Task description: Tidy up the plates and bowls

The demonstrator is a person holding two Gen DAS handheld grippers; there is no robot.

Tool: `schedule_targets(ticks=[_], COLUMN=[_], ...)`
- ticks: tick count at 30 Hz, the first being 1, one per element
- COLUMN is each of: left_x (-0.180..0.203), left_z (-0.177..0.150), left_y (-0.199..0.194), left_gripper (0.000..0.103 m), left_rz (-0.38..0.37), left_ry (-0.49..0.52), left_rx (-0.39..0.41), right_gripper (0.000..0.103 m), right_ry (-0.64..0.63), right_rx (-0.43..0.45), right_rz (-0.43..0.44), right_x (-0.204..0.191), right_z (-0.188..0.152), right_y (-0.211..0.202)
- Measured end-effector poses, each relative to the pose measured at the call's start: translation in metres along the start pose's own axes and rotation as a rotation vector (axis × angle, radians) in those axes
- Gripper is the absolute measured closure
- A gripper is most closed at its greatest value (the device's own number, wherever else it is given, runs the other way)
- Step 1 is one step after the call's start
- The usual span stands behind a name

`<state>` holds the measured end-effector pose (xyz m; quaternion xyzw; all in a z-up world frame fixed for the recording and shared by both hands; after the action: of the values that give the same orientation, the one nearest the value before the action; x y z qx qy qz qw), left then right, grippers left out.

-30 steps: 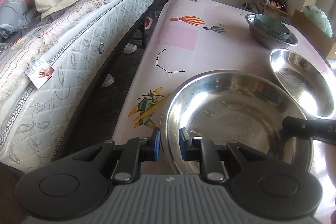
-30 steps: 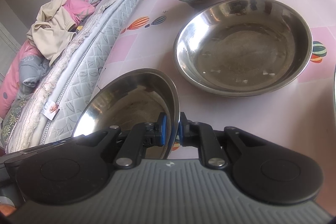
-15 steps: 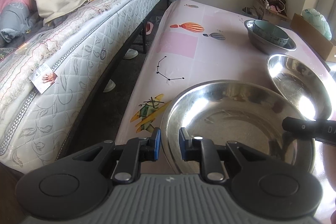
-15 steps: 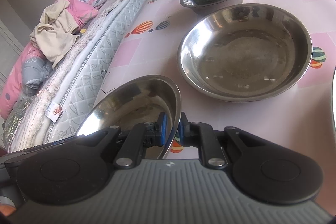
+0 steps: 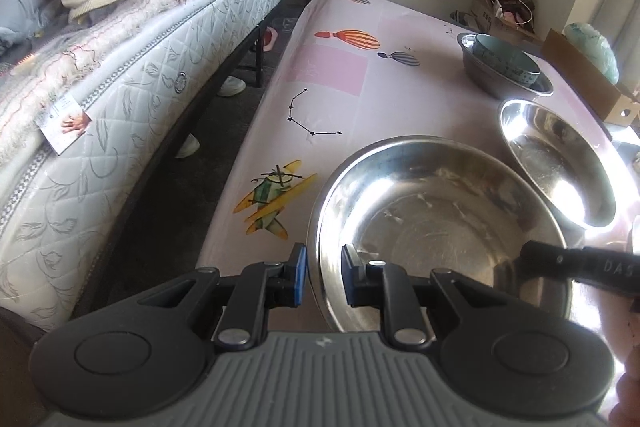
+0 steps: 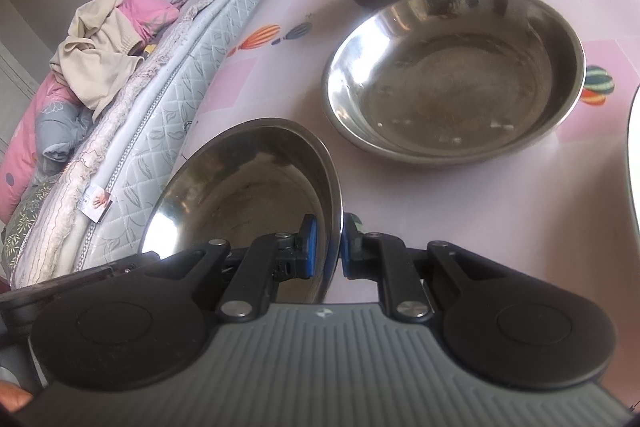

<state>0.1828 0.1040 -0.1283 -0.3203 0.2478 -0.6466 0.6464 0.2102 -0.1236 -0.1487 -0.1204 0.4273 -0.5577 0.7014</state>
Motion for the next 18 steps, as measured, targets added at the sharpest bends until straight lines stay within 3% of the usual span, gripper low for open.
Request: schedule_targets(ticks=[9,18], left_x=[-0.004,-0.001], left_z=[-0.003,-0.002], left_y=[0.017,0.016], left_gripper=[0.084,0.088], left_rz=[-0.044,-0.005], left_ry=[-0.067,-0.035], left_rx=[-0.045,-0.021], right_gripper=[0.091,0.092], right_ry=[0.021,0.015], right_rx=[0.006,0.031], right_rz=[0.001,-0.002], right_x=[0.007,0.005], right_z=[0.002,0.003], right_y=[0.004,0.011])
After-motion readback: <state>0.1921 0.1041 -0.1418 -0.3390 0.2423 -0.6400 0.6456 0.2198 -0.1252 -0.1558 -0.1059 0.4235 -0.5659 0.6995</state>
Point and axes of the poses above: each gripper's, at about its wrist camera, not at the fingertips, and y roughly the way its jaws point, x to its right, z to its top, the point moved 10 cm from there along y, roughly the way its jaws point, and after that the axes turned 6 degrees about x, right-handed, at the moved point
